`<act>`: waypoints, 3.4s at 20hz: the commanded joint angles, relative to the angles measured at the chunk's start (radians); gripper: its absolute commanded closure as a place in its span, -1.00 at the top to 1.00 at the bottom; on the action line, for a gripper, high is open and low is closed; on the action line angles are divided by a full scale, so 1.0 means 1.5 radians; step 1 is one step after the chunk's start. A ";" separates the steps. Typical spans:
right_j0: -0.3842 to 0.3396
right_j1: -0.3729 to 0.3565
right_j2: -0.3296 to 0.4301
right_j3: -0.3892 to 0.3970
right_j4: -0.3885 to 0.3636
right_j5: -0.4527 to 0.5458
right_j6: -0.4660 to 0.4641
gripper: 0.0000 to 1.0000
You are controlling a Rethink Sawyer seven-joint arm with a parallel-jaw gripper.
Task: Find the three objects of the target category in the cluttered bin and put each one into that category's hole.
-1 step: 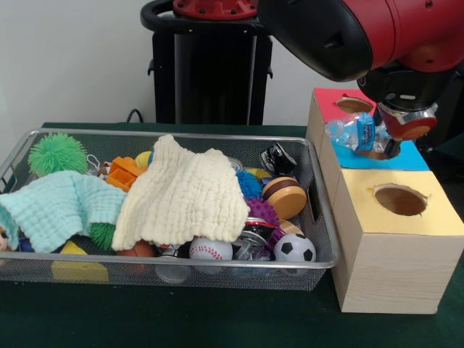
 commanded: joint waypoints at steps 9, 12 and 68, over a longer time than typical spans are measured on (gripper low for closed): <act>-0.001 0.007 -0.058 0.025 -0.028 -0.027 0.073 1.00; 0.002 0.000 -0.060 0.024 -0.024 -0.021 0.082 1.00; 0.043 0.061 -0.041 -0.428 -0.145 0.080 -0.109 1.00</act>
